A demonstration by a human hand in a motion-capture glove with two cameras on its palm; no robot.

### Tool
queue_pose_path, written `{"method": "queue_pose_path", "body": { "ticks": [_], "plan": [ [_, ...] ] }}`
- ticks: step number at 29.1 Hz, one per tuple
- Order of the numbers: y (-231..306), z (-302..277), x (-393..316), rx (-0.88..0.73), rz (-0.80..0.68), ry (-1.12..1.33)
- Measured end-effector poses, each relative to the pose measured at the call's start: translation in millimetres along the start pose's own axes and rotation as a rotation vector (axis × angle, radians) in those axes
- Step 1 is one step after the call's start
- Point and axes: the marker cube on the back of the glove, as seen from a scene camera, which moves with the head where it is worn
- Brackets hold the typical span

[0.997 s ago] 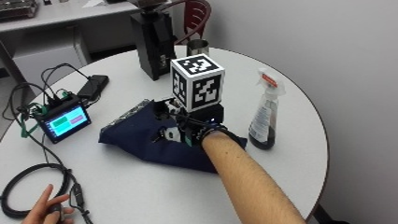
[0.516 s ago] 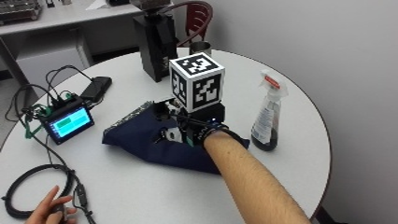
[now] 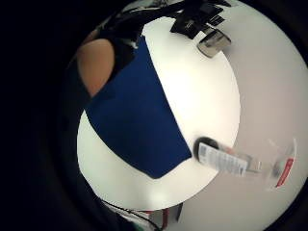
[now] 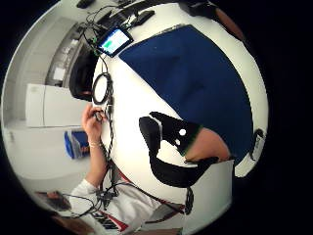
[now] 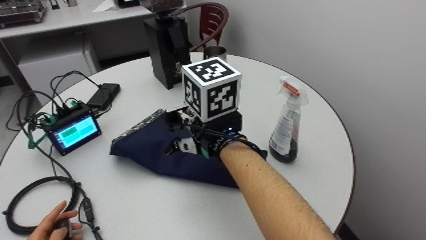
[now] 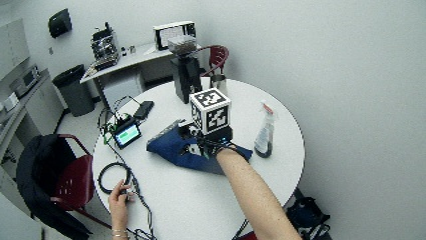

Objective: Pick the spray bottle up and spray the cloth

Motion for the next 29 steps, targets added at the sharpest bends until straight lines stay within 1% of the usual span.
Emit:
{"method": "queue_pose_path", "body": {
  "ticks": [3, 7, 11, 14, 17, 21, 29],
  "plan": [
    [5, -7, -2, 0.017, -0.021, -0.008],
    [24, -29, -15, 0.091, -0.109, 0.004],
    [68, -54, -22, 0.221, -0.198, 0.013],
    [108, -69, -12, 0.328, -0.219, -0.047],
    [135, -80, 8, 0.414, -0.205, -0.11],
    [155, -88, 41, 0.492, -0.154, -0.184],
    [164, -71, 121, 0.562, 0.008, -0.429]
  ]
}}
